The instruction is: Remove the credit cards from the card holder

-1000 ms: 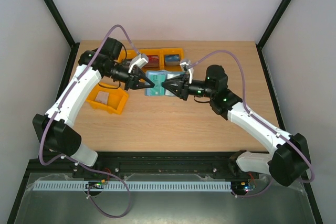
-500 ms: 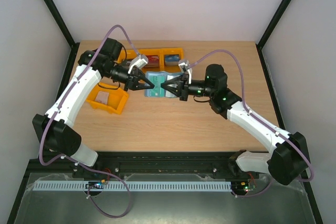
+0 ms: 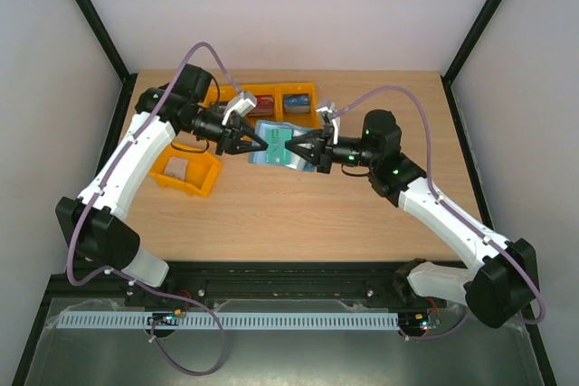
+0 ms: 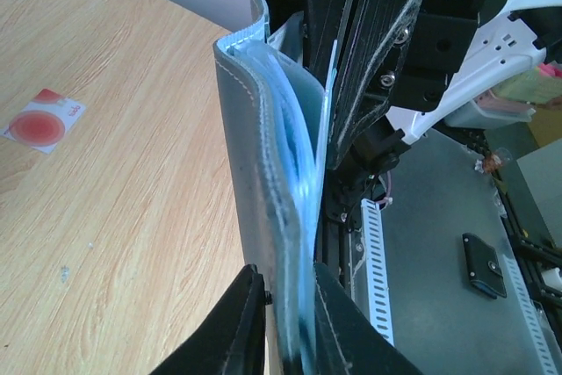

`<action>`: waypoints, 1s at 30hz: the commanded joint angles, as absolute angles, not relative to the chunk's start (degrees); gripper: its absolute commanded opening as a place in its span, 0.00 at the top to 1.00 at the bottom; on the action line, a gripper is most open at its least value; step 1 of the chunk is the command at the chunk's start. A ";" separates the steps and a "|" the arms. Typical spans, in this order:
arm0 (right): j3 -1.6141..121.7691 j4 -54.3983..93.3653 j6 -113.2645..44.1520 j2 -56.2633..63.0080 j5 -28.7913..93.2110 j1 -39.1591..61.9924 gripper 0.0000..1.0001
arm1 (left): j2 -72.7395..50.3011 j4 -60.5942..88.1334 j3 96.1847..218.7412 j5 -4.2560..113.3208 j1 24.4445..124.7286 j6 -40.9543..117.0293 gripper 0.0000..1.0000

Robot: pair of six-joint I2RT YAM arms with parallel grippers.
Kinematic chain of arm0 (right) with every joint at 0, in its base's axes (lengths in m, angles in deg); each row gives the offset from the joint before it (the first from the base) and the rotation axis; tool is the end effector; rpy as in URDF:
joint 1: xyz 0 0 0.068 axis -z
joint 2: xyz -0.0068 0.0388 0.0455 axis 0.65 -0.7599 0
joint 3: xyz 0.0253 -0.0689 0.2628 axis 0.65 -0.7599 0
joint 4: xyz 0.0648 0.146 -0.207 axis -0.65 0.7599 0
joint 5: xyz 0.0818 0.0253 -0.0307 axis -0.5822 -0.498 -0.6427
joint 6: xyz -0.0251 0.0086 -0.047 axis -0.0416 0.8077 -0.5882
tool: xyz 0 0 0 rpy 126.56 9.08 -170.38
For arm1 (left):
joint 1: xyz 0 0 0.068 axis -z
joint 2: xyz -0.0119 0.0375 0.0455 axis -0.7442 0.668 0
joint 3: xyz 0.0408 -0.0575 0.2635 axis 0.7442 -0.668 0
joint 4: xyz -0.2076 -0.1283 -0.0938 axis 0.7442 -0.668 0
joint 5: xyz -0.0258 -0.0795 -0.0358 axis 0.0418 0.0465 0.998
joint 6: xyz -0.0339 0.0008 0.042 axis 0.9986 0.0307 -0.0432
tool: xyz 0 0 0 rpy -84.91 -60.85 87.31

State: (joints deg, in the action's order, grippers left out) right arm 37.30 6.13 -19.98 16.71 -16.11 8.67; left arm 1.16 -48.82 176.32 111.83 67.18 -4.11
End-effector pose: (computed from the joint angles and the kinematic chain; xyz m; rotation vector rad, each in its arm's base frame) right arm 0.2104 0.1656 0.3493 -0.9686 1.5295 1.4614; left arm 0.2719 -0.1284 0.3763 1.2746 1.7839 -1.3169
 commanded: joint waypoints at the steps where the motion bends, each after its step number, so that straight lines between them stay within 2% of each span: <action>1: 37.73 7.39 -21.75 18.38 -15.90 9.42 0.98 | -0.93 -48.45 175.67 113.79 67.05 -4.57 0.88; 5: 38.32 9.92 -23.33 18.42 -15.08 9.99 0.98 | -1.02 -48.46 175.56 114.40 66.43 -4.74 0.98; 16: 36.34 12.99 -24.02 20.34 -13.29 13.09 0.98 | -2.36 -42.92 172.05 115.49 62.33 1.10 0.98; 20: 36.61 13.35 -23.71 20.82 -12.57 13.50 0.98 | -2.38 -37.89 170.05 111.80 62.27 7.58 0.98; 25: 37.61 15.29 -22.34 22.70 -7.17 16.19 0.99 | -1.63 -24.76 159.27 97.87 61.88 21.95 0.98; 30: 39.41 18.79 -21.33 22.51 -2.50 17.42 0.98 | 0.73 -14.40 147.95 98.09 62.31 29.45 0.98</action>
State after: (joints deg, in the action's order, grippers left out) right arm 36.91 15.51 -22.43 21.91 -7.44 16.73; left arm -0.96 -24.93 154.07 100.12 62.24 20.04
